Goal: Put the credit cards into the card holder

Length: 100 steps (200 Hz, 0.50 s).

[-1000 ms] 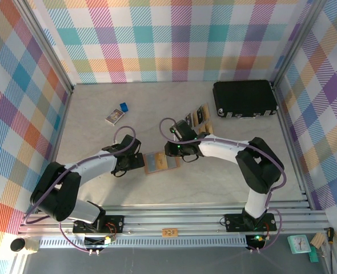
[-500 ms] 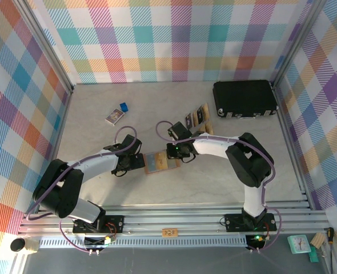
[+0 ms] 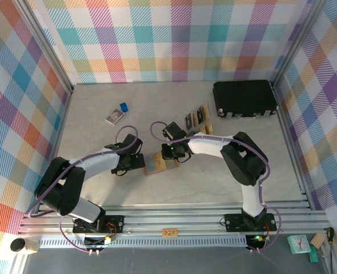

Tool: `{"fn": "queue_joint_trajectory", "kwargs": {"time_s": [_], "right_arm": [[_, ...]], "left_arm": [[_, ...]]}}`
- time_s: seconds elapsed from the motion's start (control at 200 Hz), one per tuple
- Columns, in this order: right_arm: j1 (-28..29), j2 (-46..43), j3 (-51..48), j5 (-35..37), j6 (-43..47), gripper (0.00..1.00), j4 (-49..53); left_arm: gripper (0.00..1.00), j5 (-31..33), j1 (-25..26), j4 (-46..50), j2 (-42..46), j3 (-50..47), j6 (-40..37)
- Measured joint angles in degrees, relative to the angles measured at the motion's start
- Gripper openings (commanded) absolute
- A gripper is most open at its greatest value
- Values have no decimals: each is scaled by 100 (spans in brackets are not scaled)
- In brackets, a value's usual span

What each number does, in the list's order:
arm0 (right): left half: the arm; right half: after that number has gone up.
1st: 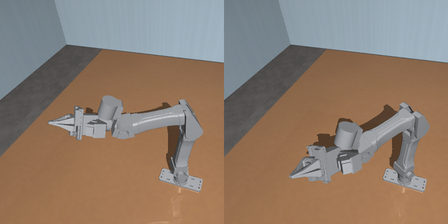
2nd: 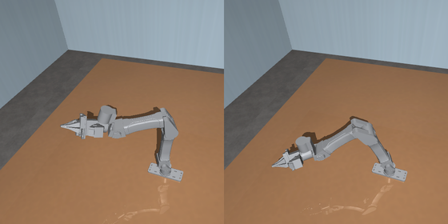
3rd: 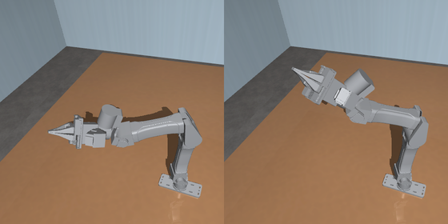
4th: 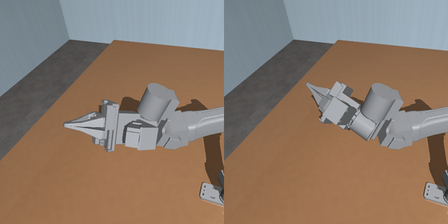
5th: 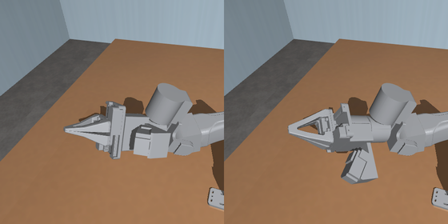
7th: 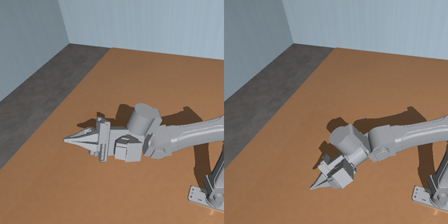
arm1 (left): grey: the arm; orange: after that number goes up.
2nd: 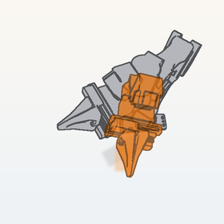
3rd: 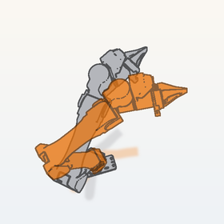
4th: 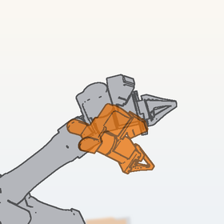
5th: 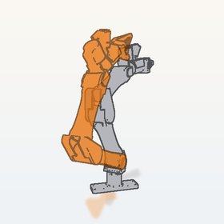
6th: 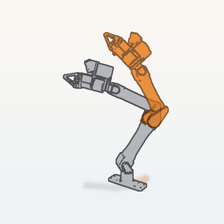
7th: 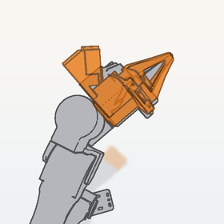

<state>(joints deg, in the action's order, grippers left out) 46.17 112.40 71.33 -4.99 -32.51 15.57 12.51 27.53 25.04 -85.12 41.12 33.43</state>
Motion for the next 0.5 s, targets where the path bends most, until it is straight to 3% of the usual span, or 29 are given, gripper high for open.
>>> {"fn": "queue_joint_trajectory", "kwargs": {"time_s": [0.5], "right_arm": [[308, 302, 400, -170, -81, 12, 39]], "left_arm": [[100, -2, 0, -4, -2, 0, 0]]}}
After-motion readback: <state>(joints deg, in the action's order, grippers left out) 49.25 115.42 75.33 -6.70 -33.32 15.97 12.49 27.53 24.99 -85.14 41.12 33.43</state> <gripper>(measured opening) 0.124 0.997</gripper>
